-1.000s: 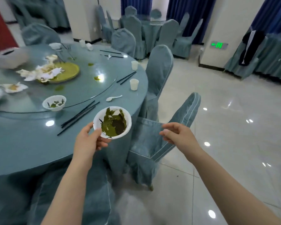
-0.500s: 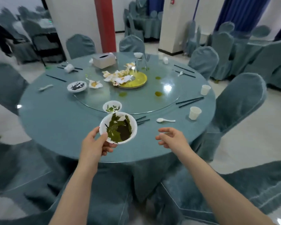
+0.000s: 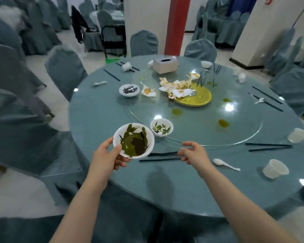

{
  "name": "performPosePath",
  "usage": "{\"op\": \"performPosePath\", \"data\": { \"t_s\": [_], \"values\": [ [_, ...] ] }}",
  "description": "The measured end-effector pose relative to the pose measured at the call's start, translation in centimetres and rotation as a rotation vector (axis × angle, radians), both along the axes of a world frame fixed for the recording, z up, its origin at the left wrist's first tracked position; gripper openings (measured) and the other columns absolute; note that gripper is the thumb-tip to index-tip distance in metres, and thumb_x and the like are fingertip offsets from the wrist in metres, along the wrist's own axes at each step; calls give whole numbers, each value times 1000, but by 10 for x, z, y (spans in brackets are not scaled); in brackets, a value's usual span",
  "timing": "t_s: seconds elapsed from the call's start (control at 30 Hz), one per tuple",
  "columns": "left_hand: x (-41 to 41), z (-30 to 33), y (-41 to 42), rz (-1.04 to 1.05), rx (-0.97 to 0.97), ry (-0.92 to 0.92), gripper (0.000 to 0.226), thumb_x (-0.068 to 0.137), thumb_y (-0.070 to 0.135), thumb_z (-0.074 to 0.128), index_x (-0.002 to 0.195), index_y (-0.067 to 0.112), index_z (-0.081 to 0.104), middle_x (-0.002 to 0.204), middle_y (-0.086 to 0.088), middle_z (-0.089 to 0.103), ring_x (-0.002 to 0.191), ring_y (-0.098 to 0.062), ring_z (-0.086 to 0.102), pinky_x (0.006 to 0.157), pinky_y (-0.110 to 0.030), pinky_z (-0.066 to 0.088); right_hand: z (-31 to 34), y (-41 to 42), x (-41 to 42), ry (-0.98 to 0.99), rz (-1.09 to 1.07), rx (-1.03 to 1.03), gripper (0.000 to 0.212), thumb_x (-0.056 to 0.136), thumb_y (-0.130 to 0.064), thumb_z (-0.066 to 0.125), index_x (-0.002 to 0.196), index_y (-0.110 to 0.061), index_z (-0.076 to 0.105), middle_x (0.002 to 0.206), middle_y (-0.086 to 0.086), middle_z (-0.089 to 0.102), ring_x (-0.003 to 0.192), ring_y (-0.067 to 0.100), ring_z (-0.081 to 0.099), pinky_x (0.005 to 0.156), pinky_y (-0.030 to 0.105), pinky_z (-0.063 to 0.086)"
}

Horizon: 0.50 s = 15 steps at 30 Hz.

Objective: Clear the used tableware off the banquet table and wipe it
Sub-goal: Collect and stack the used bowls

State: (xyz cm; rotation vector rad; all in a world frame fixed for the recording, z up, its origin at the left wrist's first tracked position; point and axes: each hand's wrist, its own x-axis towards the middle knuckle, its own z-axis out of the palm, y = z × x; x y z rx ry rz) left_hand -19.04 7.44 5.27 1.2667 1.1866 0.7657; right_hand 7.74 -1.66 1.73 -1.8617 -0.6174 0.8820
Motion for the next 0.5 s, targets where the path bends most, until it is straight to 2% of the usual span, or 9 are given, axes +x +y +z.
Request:
{"op": "performPosePath", "data": {
  "t_s": [0.13,0.27,0.37,0.43,0.5],
  "values": [
    [14,-14,20,97,-45,13,37,98,19,47,134,30,45,68,-10,72,46,-10,59,44,-20,44,-31,54,23,31,64,-70,30,89,-17,60,118,-17,52,77,1,73,57,12,60,54,22,46],
    [34,-27,40,130,-87,47,36,99,20,47,133,31,44,69,-10,73,47,-11,60,43,-19,44,-54,101,49,17,119,-130,49,88,-23,61,132,-16,41,79,3,72,56,15,61,57,27,46],
    [43,-30,51,152,-96,56,30,98,19,48,119,40,47,69,-10,73,48,-11,61,42,-18,44,-63,134,67,15,89,-171,64,88,-29,62,141,-12,31,78,8,71,52,15,58,51,26,43],
    [45,-32,55,168,-96,68,29,98,18,48,106,46,50,68,-9,73,48,-12,61,43,-18,45,-69,153,72,6,85,-210,67,88,-33,60,143,-12,28,77,8,70,51,16,57,47,26,42],
    [45,-34,57,186,-97,89,30,97,19,49,104,48,49,68,-9,73,49,-12,62,45,-19,46,-74,166,72,0,91,-257,65,89,-34,58,142,-12,28,78,9,70,52,18,58,47,27,43]
  ]
}}
